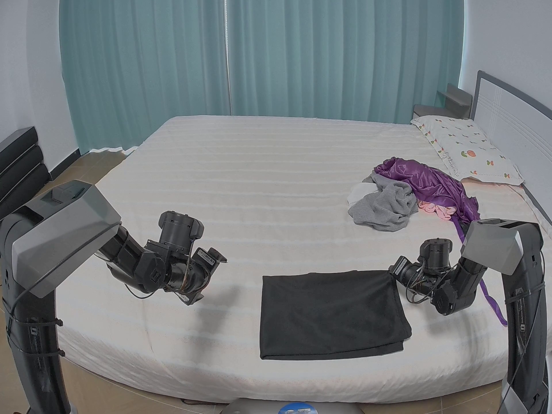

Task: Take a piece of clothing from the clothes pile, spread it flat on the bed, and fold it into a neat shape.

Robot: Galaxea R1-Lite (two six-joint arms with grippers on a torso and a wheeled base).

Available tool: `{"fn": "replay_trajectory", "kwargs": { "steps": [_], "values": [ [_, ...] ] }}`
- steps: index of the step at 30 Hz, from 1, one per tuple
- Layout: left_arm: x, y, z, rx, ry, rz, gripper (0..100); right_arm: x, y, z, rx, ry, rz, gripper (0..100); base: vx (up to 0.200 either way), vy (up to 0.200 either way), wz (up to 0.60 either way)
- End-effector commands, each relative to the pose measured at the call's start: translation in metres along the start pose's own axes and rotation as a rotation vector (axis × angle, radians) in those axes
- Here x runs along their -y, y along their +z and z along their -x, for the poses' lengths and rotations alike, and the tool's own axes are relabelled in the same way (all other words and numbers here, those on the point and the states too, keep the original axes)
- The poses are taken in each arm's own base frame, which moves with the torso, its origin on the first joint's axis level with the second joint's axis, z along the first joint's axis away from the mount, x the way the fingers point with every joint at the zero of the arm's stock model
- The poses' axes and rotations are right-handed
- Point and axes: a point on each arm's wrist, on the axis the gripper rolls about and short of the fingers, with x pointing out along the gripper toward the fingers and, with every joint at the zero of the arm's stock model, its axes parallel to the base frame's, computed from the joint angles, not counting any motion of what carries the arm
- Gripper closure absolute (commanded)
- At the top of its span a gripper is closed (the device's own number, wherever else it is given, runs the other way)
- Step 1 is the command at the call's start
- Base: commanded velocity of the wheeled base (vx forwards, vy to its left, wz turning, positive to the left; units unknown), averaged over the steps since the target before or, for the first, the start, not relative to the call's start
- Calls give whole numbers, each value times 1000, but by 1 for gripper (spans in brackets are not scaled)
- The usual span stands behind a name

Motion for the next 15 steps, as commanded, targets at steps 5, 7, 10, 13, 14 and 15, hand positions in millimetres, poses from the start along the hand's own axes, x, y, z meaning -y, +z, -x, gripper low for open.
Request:
{"fn": "replay_trajectory", "kwargs": {
  "steps": [5,7,10,13,14,15],
  "values": [
    [0,0,0,-1,1,0,0,0,1,0,3,1,0,0,0,0,0],
    [0,0,0,-1,1,0,0,0,1,0,3,1,0,0,0,0,0],
    [0,0,0,0,0,-1,0,-1,1,1,2,2,-4,0,0,0,0],
    [0,-1,0,-3,0,-4,0,-2,3,5,10,5,-44,0,0,0,0],
    [0,-1,0,-3,0,-5,0,-3,5,7,13,8,-55,0,0,0,0],
    [0,-1,0,-3,0,-10,0,-3,8,11,18,6,-75,0,0,0,0]
  ]
}}
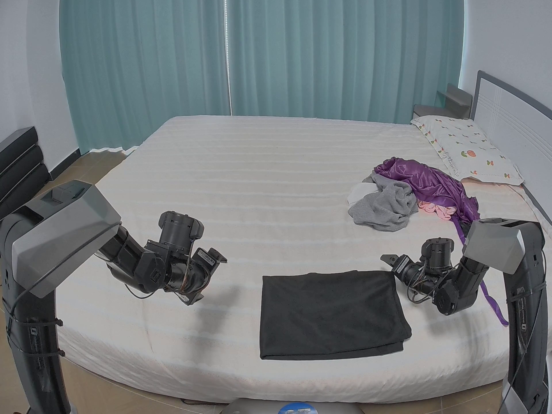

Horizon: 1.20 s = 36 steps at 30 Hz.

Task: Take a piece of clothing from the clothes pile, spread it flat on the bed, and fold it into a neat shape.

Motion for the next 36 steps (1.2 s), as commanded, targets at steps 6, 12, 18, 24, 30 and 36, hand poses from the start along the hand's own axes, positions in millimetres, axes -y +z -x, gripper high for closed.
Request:
{"fn": "replay_trajectory", "kwargs": {
  "steps": [6,12,18,24,30,36],
  "values": [
    [0,-1,0,-4,1,-7,0,-7,8,36,-2,-14,-127,0,0,0,0],
    [0,-1,1,-5,3,-9,0,-4,2,64,-13,-18,-221,0,0,0,0],
    [0,-1,1,-9,3,-12,0,3,-11,91,-18,-26,-249,0,0,0,0],
    [-1,-2,1,-10,6,-12,0,6,-17,92,-3,-1,-251,0,-200,100,0],
    [0,-1,0,-8,1,-10,0,6,-18,92,-6,-3,-248,0,0,0,0],
    [4,0,2,-2,-10,-7,0,6,-18,92,-6,-3,-245,0,0,-100,0]
  ]
}}
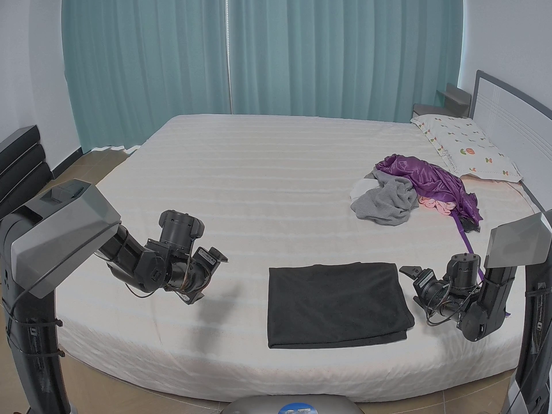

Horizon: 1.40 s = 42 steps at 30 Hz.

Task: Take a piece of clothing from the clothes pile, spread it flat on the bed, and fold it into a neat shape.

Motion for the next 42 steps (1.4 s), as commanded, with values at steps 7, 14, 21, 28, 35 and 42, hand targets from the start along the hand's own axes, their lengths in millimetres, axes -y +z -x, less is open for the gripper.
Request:
{"fn": "replay_trajectory", "kwargs": {
  "steps": [7,14,21,28,35,42],
  "values": [
    [5,-7,2,-10,-14,-14,0,1,-1,-1,-3,-4,1,0,0,-200,0],
    [5,-7,2,-11,-12,-14,0,1,-1,-1,-3,-4,1,0,0,-200,0],
    [-2,-11,-2,-25,11,-102,0,2,-1,-1,-4,-5,1,0,0,-86,0],
    [-16,-30,-11,-73,32,-327,0,2,-3,-2,-10,-5,5,0,0,0,0],
    [-34,-47,-20,-90,13,-532,0,2,-4,-2,-12,-8,9,0,0,0,0],
    [-38,-59,-30,-75,31,-585,0,2,-4,-2,-11,-7,10,0,0,0,0]
  ]
}}
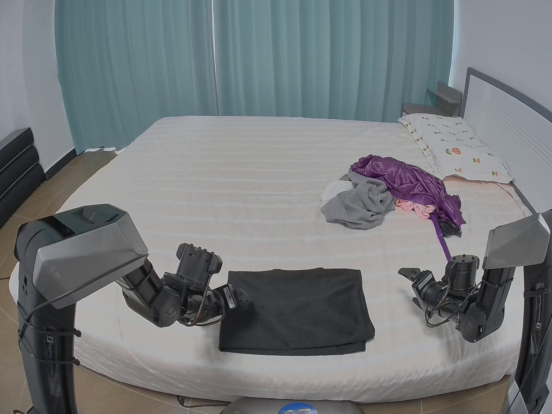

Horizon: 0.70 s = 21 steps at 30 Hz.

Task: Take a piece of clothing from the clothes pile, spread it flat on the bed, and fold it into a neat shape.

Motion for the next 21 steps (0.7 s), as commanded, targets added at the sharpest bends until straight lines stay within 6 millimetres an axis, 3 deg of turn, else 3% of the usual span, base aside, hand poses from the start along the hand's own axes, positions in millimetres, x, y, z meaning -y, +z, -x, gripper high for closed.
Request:
{"fn": "replay_trajectory", "kwargs": {
  "steps": [1,15,16,21],
  "values": [
    [0,-14,-14,-9,37,-25,0,1,-1,0,-2,-2,0,0,0,0,0],
    [7,-15,-23,40,20,-32,0,2,-2,-2,0,7,22,0,0,0,0],
    [7,-15,-23,40,20,-32,100,2,-2,-2,0,7,22,0,0,0,0],
    [8,-15,-23,47,23,-21,100,2,-2,-2,0,7,23,0,0,0,0]
  ]
}}
